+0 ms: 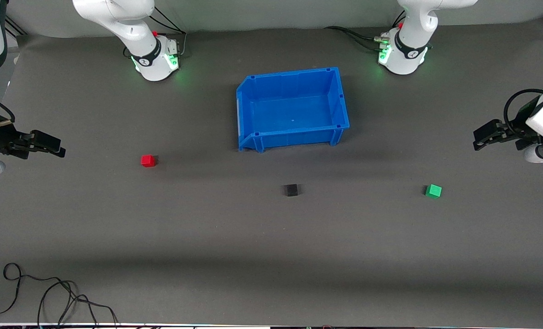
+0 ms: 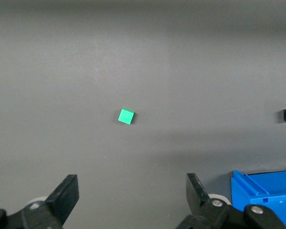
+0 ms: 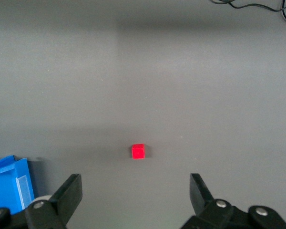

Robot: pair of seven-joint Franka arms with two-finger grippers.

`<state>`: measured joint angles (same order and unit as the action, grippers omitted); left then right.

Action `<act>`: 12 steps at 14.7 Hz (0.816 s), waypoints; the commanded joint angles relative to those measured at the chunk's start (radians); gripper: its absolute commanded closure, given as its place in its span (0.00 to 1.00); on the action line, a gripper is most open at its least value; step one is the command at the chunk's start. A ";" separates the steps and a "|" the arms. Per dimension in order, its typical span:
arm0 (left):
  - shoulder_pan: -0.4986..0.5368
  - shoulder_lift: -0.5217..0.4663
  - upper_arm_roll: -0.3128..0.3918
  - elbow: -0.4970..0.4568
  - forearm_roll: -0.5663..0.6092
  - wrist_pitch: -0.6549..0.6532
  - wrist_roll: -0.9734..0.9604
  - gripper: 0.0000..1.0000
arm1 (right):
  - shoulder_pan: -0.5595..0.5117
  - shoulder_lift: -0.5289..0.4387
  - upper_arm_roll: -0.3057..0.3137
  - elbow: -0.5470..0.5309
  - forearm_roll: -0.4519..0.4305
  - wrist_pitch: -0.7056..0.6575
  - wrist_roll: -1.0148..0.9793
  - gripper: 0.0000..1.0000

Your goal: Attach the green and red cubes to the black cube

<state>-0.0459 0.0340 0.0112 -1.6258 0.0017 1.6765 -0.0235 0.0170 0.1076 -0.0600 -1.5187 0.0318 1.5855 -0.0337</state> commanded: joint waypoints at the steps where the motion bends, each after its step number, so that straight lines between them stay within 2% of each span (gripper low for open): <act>1: -0.003 -0.017 0.001 0.001 0.006 -0.023 0.013 0.00 | 0.009 -0.006 -0.006 -0.001 0.000 0.001 -0.005 0.00; 12: 0.001 -0.016 0.006 0.007 0.003 -0.058 -0.004 0.00 | 0.003 -0.003 -0.007 0.008 0.000 -0.021 0.008 0.00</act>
<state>-0.0453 0.0313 0.0130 -1.6251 0.0016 1.6575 -0.0243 0.0162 0.1075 -0.0627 -1.5187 0.0318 1.5741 -0.0337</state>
